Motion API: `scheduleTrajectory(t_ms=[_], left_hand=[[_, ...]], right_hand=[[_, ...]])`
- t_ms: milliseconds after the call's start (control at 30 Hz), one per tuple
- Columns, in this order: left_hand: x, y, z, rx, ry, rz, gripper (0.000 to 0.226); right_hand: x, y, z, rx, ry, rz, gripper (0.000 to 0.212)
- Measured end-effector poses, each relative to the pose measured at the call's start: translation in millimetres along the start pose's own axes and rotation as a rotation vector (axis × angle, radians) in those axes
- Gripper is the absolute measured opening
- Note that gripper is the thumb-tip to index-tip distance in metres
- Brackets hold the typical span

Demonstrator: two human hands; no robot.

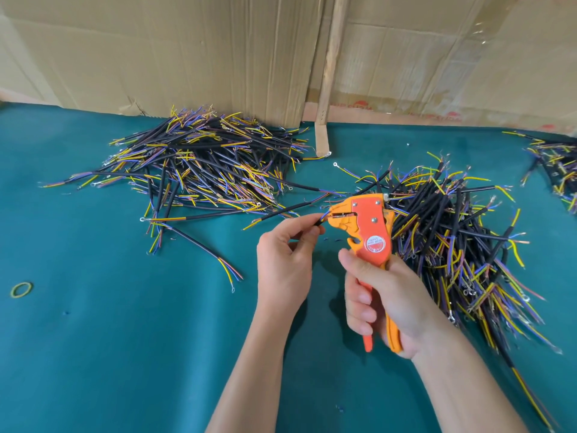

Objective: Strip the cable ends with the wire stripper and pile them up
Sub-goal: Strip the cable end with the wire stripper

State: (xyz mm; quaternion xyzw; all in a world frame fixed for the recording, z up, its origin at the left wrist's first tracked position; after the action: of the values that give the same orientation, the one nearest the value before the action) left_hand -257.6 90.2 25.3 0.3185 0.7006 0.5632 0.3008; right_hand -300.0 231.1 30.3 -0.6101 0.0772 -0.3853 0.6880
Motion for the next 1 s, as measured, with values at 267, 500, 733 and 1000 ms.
scheduleTrajectory(t_ms=[267,500,733,1000], left_hand=[[-6.3,-3.6,-0.1,0.014,0.095,-0.009,0.036],[-8.4,-4.8,-1.6,-0.009,0.123,0.042,0.033],[-7.8,-2.8,-1.3,-0.001,0.087,0.052,0.032],[-5.7,1.0,-0.2,0.053,0.093,-0.019,0.039]], right_hand=[[-6.5,-9.0,2.5,-0.022,-0.128,-0.074,0.018],[-1.9,-6.7,3.8,0.018,-0.183,-0.085,0.02],[4.0,-3.2,2.3,0.067,-0.151,-0.138,0.017],[3.7,-3.0,2.9,0.085,-0.159,-0.039,0.012]])
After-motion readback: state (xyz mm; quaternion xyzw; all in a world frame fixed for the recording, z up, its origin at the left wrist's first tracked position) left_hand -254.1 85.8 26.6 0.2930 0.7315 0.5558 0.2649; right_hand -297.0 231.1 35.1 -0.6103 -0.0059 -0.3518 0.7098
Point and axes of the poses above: each hand's wrist, its own z-axis away from the middle knuckle, its own x-axis out of the palm, y = z × x, the point moved 3 cm from there along -z, towards the middle knuckle, and after that the axes turned 7 degrees about -y, right-handed, at the moved point
